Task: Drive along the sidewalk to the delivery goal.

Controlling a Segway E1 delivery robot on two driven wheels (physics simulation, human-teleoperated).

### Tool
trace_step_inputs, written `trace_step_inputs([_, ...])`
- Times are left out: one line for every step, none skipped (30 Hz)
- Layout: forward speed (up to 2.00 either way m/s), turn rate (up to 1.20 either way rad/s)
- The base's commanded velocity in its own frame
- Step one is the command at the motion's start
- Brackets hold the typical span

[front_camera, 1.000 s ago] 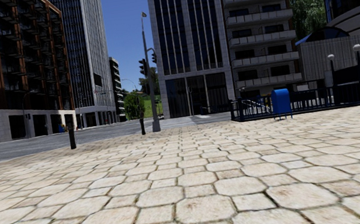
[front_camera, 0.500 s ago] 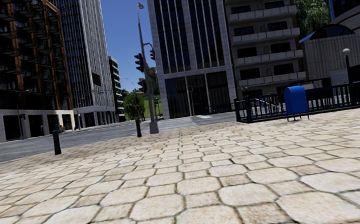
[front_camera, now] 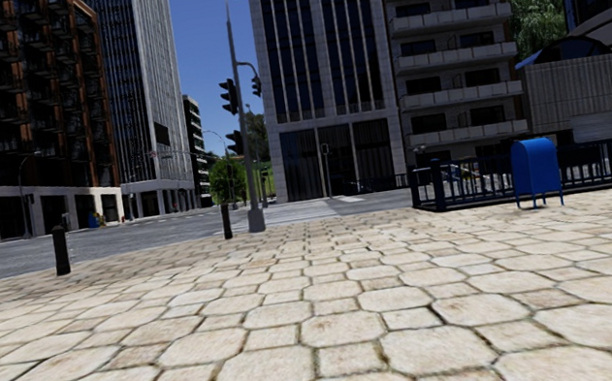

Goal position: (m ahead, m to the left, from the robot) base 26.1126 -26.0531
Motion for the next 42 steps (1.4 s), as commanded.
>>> trace_step_inputs([2.00,0.00])
trace_step_inputs([2.00,0.00])
trace_step_inputs([2.00,0.00])
trace_step_inputs([2.00,0.00])
trace_step_inputs([2.00,0.00])
trace_step_inputs([2.00,0.00])
trace_step_inputs([2.00,0.00])
trace_step_inputs([2.00,0.00])
trace_step_inputs([2.00,0.00])
trace_step_inputs([2.00,0.00])
trace_step_inputs([2.00,0.00])
trace_step_inputs([2.00,0.00])
trace_step_inputs([2.00,0.00])
trace_step_inputs([2.00,0.00])
trace_step_inputs([2.00,0.00])
trace_step_inputs([2.00,0.00])
trace_step_inputs([2.00,0.00])
trace_step_inputs([2.00,0.00])
trace_step_inputs([2.00,0.00])
trace_step_inputs([2.00,0.00])
trace_step_inputs([2.00,0.00])
trace_step_inputs([2.00,0.00])
trace_step_inputs([2.00,0.00])
trace_step_inputs([2.00,0.00])
trace_step_inputs([2.00,0.00])
trace_step_inputs([2.00,0.00])
trace_step_inputs([2.00,0.00])
trace_step_inputs([2.00,0.00])
trace_step_inputs([2.00,0.00])
trace_step_inputs([2.00,0.00])
trace_step_inputs([2.00,0.00])
trace_step_inputs([2.00,0.00])
trace_step_inputs([2.00,0.00])
trace_step_inputs([2.00,0.00])
trace_step_inputs([2.00,0.00])
trace_step_inputs([2.00,0.00])
trace_step_inputs([2.00,0.00])
trace_step_inputs([2.00,0.00])
trace_step_inputs([2.00,0.00])
trace_step_inputs([2.00,0.00])
trace_step_inputs([2.00,0.00])
trace_step_inputs([2.00,0.00])
